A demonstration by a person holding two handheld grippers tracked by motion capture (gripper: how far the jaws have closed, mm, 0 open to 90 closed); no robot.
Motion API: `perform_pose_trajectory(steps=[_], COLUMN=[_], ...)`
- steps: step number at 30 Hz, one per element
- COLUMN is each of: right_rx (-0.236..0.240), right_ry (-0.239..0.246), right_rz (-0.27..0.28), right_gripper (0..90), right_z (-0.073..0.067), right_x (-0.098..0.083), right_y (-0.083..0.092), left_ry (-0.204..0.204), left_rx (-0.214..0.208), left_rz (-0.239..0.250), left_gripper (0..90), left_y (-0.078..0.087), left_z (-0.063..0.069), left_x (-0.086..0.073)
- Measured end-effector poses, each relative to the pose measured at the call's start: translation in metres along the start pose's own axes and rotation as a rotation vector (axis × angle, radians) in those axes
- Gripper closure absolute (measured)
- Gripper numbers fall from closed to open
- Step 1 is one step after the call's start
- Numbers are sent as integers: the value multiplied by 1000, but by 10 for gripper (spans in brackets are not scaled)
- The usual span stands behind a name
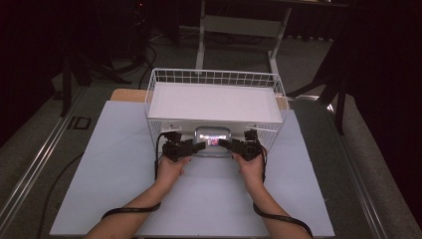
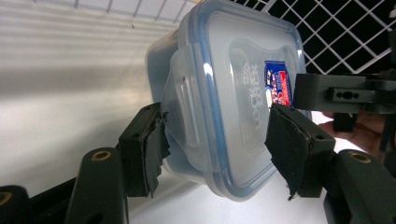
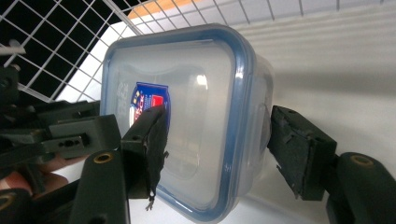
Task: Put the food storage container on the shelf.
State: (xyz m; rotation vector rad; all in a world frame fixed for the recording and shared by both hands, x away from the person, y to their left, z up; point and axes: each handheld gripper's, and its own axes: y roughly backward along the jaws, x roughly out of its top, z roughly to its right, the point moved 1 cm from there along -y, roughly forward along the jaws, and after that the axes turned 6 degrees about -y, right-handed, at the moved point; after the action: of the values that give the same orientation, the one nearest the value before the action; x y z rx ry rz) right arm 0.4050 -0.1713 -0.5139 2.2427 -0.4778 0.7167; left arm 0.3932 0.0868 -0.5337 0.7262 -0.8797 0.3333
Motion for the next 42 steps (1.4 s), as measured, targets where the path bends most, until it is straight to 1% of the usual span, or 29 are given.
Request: perform_pose_trajectory(steps=[1, 2, 3, 4, 5, 12, 13, 16, 19, 20, 21, 22, 23, 25, 26, 27, 28, 29, 30, 31, 32, 33, 34, 35, 36, 38, 40, 41, 42], right_rx=[6, 5, 9, 15, 5, -21, -22, -38, -43, -52, -46, -46, -55, -58, -55, -39, -31, -30, -33, -48, -48, -50, -49, -56, -56, -59, -64, -53, -57], right_ry=[2, 8, 5, -17, -17, 11, -27, -17, -45, -41, -14, -14, -4, -3, -5, 42, 61, 61, 38, 48, 33, 33, 9, 58, 76, 115, 109, 121, 138], right_rz=[7, 15, 13, 3, 21, 29, 3, 6, -7, -4, 15, 15, 18, 14, 13, 35, 47, 47, 32, 42, 36, 35, 19, 51, 61, 73, 67, 69, 63], right_gripper=[373, 373, 373, 375, 375, 362, 362, 359, 339, 333, 333, 333, 333, 333, 333, 333, 333, 333, 333, 333, 333, 333, 333, 334, 334, 339, 358, 367, 402], right_z=[2, 4, 4, 4, 4, 3, -1, -2, -5, -6, -4, -4, -4, -5, -6, -4, -3, -3, -5, -6, -8, -9, -13, -11, -12, -13, -16, -17, -19], right_x=[0, 1, 2, 3, 4, 5, 5, 5, 4, 4, 3, 3, 3, 2, 2, 2, 3, 2, 2, 1, 0, -1, -2, -2, -3, -5, -9, -11, -14], right_y=[-2, -3, -3, -3, -4, -6, -4, -4, -6, -6, -8, -8, -8, -9, -9, -9, -9, -9, -7, -6, -5, -3, 0, 0, 2, 6, 11, 13, 14], left_ry=[17, 25, 22, 18, 19, 11, 13, 16, 29, 38, 45, 45, 46, 33, 24, 14, 2, -11, -36, -55, -80, -92, -100, -119, -142, -154, -164, -162, -169], left_rx=[-8, 0, 3, 3, 6, 11, 11, 11, 16, 16, 15, 15, 28, 41, 57, 77, 76, 74, 83, 96, 99, 92, 90, 90, 97, 84, 74, 64, 65], left_rz=[-4, -2, -8, -8, -7, 11, 12, 14, 5, 4, 8, 8, 16, 12, 18, 25, 26, 32, 44, 45, 42, 47, 48, 54, 59, 73, 64, 65, 65], left_gripper=[379, 380, 379, 379, 379, 375, 374, 374, 345, 335, 334, 333, 333, 307, 286, 275, 274, 267, 238, 216, 200, 191, 190, 177, 158, 155, 149, 144, 128], left_y=[-1, -1, -2, -3, -3, -5, -5, -6, -7, -7, -7, -7, -6, -6, -5, -4, -3, -2, -1, -1, 0, 0, 1, 2, 5, 11, 17, 21, 25], left_z=[-1, -1, -1, -1, -1, -4, -4, -5, -5, -5, -6, -6, -6, -6, -6, -6, -6, -6, -5, -3, -1, 1, 4, 6, 7, 9, 11, 12, 14], left_x=[1, 1, 2, 3, 3, 4, 4, 4, 3, 3, 3, 3, 4, 4, 5, 5, 6, 6, 5, 5, 4, 3, 2, 1, 1, -2, -5, -7, -9])
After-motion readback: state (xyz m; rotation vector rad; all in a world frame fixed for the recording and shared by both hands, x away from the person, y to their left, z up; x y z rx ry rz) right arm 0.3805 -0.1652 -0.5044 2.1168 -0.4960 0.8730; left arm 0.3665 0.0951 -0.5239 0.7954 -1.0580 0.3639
